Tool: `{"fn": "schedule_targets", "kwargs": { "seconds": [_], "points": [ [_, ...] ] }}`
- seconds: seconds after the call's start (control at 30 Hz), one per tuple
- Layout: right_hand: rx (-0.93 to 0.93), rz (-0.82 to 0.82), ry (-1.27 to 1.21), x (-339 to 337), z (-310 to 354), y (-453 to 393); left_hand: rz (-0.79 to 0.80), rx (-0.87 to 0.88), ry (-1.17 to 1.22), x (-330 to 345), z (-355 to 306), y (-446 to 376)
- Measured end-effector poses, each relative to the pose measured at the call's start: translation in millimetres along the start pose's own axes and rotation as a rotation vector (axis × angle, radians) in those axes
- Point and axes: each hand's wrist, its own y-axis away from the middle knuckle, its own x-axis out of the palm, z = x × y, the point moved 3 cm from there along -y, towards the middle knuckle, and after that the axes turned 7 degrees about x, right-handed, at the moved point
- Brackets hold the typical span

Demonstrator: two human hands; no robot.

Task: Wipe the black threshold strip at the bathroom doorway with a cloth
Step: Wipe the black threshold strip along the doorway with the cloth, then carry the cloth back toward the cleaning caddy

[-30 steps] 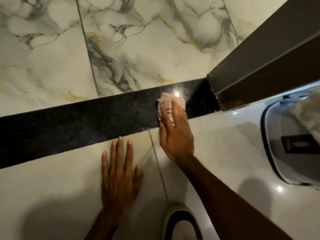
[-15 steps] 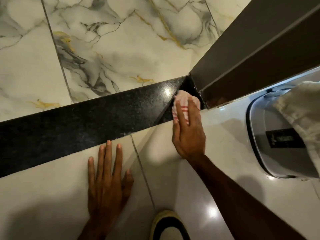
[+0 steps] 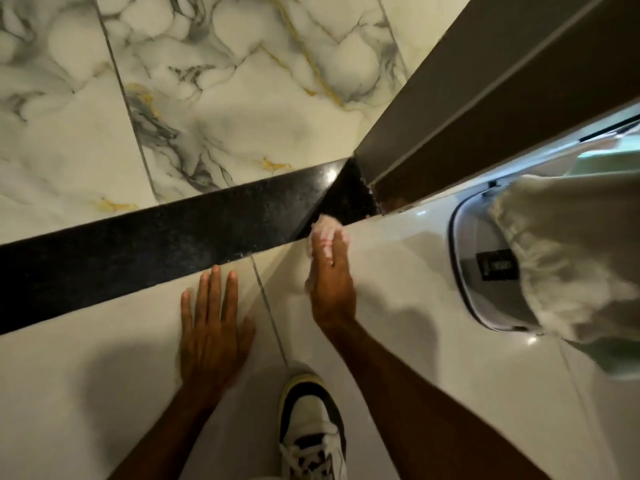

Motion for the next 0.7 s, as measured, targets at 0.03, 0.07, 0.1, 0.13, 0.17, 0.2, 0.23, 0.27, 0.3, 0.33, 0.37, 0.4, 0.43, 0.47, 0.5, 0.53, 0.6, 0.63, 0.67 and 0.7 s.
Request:
{"fn": "schedule_targets", "kwargs": {
  "seconds": [0.03,0.07,0.1,0.13,0.17,0.2,0.23,0.27,0.3,0.33,0.37,0.4,0.43,0.47,0.5,0.53,0.6,0.63,0.67,0.7],
  "points": [
    [0.136,0.121,-0.255,-15,-3,24,0.016,0.018,-0.028,-21,-8,8],
    [0.194,0.256,-0.334,-42,7,52,0.03,0.033,-0.051,-46,-19,19],
    [0.183,0.282,-0.361,-72,17,76,0.038,0.055,-0.062,-73,-32,31],
    [0.177,0.27,-0.404,-99,27,97,0.038,0.08,-0.065,-98,-43,44],
    [0.198,0.257,-0.487,-130,33,119,0.033,0.115,-0.074,-128,-59,58],
    [0.209,0.235,-0.535,-163,39,139,0.033,0.16,-0.081,-159,-75,72],
    [0.19,0.197,-0.513,-200,44,157,0.034,0.2,-0.089,-191,-93,86],
    [0.19,0.177,-0.526,-235,50,174,0.044,0.248,-0.101,-221,-111,101],
    [0.153,0.135,-0.48,-265,51,189,0.062,0.296,-0.114,-245,-127,114],
    [0.167,0.104,-0.457,-304,54,204,0.082,0.352,-0.134,-273,-146,125],
    [0.14,0.052,-0.414,-343,56,219,0.098,0.416,-0.149,-300,-167,131],
    [0.104,-0.025,-0.38,-379,55,232,0.11,0.469,-0.159,-326,-189,137],
    [0.076,-0.109,-0.359,-414,53,244,0.122,0.518,-0.159,-351,-212,141],
    [0.088,-0.152,-0.382,-444,54,252,0.126,0.561,-0.15,-372,-231,142],
    [0.128,-0.194,-0.418,-474,51,257,0.123,0.603,-0.143,-393,-256,138],
    [0.173,-0.243,-0.454,-502,45,257,0.118,0.65,-0.139,-410,-281,133],
    [0.271,-0.361,-0.484,-546,31,249,0.14,0.741,-0.143,-429,-326,116],
    [0.303,-0.41,-0.488,-562,26,242,0.155,0.77,-0.141,-434,-346,105],
    [0.323,-0.44,-0.497,-575,19,231,0.168,0.8,-0.143,-434,-367,91],
    [0.363,-0.427,-0.515,-583,10,217,0.182,0.83,-0.134,-432,-387,78]
  ]
}}
